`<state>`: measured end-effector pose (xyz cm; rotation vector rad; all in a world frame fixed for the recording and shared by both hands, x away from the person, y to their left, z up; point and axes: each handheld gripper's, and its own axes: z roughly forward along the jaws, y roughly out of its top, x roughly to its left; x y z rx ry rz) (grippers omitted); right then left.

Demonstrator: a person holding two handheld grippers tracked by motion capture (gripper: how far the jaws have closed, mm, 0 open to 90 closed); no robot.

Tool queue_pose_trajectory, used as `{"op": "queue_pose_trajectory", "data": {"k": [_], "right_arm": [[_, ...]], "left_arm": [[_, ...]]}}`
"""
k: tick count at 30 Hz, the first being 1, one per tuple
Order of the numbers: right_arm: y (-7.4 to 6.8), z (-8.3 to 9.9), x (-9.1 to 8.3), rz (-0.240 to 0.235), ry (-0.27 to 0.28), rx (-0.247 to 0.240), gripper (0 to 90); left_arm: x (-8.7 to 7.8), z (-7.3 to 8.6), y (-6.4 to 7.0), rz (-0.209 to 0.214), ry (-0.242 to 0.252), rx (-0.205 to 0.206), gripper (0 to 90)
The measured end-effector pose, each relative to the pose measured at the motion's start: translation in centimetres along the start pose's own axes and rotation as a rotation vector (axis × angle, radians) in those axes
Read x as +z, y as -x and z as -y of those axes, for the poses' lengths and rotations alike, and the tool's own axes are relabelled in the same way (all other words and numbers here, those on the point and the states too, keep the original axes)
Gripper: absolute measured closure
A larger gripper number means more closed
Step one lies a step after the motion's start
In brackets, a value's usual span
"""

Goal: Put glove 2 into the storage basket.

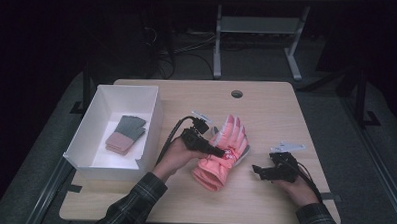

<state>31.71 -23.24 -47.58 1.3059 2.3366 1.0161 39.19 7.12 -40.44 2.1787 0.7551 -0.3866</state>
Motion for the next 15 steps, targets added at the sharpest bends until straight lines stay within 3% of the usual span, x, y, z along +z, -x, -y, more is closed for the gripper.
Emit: {"op": "queue_pose_trajectory", "data": {"k": [7, 11, 15], "right_arm": [[-0.6, 0.1, 0.2, -0.001, -0.001, -0.034, 14.1], [-0.8, 0.2, 0.4, 0.012, 0.010, -0.065, 13.8], [-0.8, 0.5, 0.4, 0.012, 0.032, -0.067, 13.4]], "left_arm": [[-3.2, -1.2, 0.9, -0.027, 0.042, 0.008, 63.9], [-5.2, -1.6, 1.3, -0.062, 0.051, 0.012, 63.8], [-7.3, -1.9, 1.5, -0.101, 0.048, 0.015, 63.8]]}}
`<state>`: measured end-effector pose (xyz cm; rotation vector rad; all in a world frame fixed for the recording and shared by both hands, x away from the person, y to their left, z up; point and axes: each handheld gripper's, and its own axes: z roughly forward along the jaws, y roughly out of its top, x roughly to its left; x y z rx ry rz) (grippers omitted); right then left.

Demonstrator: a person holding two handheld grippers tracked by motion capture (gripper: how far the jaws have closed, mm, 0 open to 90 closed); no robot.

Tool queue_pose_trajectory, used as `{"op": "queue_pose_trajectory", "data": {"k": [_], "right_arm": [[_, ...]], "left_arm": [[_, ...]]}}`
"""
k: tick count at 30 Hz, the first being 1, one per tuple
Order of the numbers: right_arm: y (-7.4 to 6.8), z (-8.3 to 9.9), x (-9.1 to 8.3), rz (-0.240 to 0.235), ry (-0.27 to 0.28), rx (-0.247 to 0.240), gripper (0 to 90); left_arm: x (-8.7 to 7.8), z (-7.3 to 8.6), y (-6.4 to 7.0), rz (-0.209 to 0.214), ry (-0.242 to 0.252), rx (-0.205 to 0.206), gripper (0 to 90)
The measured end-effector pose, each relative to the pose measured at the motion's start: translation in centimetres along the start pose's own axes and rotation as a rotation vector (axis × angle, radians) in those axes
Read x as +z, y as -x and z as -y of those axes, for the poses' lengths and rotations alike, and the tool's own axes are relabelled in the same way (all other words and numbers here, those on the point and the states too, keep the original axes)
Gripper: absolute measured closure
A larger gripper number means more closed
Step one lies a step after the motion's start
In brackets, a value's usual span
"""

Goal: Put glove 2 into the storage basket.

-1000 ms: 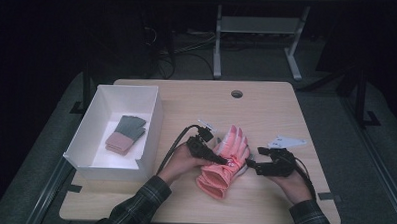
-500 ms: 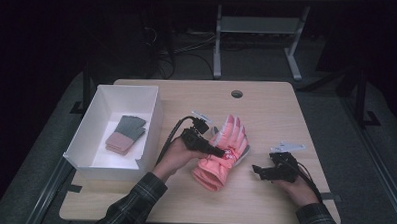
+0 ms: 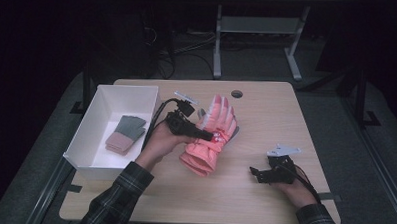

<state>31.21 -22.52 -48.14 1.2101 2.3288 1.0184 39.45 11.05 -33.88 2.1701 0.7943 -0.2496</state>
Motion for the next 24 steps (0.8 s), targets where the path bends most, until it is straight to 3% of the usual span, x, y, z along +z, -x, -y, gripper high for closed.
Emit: {"op": "queue_pose_trajectory", "data": {"k": [13, 24], "right_arm": [[-0.1, 0.0, 0.1, 0.011, 0.000, 0.019, 10.2], [-0.1, 0.0, 0.1, 0.014, -0.001, 0.018, 9.7]], "left_arm": [[-7.7, -1.5, -0.1, -0.089, 0.077, -0.006, 63.7], [-12.8, -0.2, -2.0, -0.142, 0.145, -0.069, 63.7]]}}
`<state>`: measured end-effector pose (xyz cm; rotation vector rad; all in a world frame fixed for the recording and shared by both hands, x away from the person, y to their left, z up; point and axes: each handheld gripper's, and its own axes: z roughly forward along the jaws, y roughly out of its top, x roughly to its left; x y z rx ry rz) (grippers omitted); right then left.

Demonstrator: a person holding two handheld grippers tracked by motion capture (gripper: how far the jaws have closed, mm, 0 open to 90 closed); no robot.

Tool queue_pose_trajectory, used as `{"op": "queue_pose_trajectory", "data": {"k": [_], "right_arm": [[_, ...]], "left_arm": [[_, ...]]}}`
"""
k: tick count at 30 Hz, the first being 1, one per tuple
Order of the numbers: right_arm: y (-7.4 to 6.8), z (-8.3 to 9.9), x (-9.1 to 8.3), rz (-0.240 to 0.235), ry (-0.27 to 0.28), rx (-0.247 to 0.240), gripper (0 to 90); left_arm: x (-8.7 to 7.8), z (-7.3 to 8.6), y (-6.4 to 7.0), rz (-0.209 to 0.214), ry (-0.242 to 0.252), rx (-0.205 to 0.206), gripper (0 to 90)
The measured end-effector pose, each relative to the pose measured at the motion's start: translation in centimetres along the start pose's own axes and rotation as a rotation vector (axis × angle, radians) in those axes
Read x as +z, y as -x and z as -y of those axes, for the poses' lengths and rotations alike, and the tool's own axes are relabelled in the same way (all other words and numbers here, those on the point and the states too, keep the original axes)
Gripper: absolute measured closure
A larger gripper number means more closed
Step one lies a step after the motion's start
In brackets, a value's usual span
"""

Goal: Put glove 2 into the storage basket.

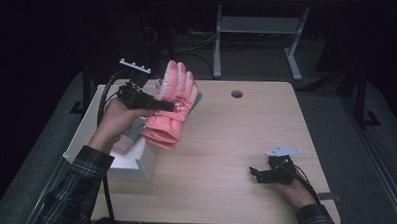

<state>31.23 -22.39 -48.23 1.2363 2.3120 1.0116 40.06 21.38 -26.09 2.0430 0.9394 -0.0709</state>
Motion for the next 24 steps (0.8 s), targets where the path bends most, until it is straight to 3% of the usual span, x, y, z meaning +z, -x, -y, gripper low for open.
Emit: {"op": "queue_pose_trajectory", "data": {"k": [13, 18, 24], "right_arm": [[0.1, 0.0, 0.0, 0.008, -0.005, -0.001, 7.8], [0.1, 0.0, 0.0, 0.007, -0.005, -0.001, 7.8], [0.1, 0.0, 0.0, 0.007, -0.006, -0.001, 7.7]], "left_arm": [[-4.0, 2.3, -3.7, -0.053, 0.044, -0.082, 63.5], [-5.3, 3.5, -5.3, -0.047, 0.081, -0.137, 63.5], [-7.0, 4.8, -6.9, -0.086, 0.089, -0.173, 63.5]]}}
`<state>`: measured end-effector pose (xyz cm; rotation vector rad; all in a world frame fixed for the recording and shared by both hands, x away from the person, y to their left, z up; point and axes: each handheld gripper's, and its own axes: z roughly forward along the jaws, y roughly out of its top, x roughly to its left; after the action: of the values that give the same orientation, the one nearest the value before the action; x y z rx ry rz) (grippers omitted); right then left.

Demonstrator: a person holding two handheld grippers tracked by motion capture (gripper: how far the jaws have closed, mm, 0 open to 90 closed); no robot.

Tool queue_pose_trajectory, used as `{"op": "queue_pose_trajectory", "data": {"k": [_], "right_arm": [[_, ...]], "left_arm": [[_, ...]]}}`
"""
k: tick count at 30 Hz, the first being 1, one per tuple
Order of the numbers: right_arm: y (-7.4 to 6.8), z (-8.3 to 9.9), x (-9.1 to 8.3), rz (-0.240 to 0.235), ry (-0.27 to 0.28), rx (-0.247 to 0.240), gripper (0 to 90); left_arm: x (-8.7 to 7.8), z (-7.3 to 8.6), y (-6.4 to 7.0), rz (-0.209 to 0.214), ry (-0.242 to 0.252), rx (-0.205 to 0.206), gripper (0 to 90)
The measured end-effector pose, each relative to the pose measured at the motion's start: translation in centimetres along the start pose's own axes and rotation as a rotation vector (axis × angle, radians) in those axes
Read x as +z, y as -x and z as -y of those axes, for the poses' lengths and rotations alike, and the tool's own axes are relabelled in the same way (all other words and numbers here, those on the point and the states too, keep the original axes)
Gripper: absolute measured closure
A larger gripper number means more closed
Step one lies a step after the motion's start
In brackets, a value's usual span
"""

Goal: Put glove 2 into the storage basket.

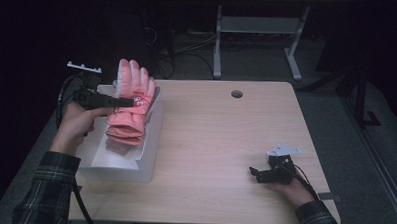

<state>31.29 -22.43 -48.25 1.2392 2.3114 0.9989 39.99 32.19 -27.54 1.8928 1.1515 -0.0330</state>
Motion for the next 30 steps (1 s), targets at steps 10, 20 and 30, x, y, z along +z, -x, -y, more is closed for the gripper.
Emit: {"op": "queue_pose_trajectory", "data": {"k": [10, 20, 30], "right_arm": [[0.0, 0.0, 0.0, 0.002, -0.002, 0.004, 7.0], [0.0, 0.0, 0.0, 0.001, -0.002, 0.004, 6.9], [0.0, 0.0, 0.0, 0.001, -0.003, 0.004, 6.9]], "left_arm": [[0.4, 2.6, -4.1, -0.032, -0.046, -0.069, 63.4], [4.6, 4.0, -5.5, -0.080, -0.158, -0.070, 63.2], [8.2, 5.6, -6.6, -0.082, -0.241, -0.085, 62.4]]}}
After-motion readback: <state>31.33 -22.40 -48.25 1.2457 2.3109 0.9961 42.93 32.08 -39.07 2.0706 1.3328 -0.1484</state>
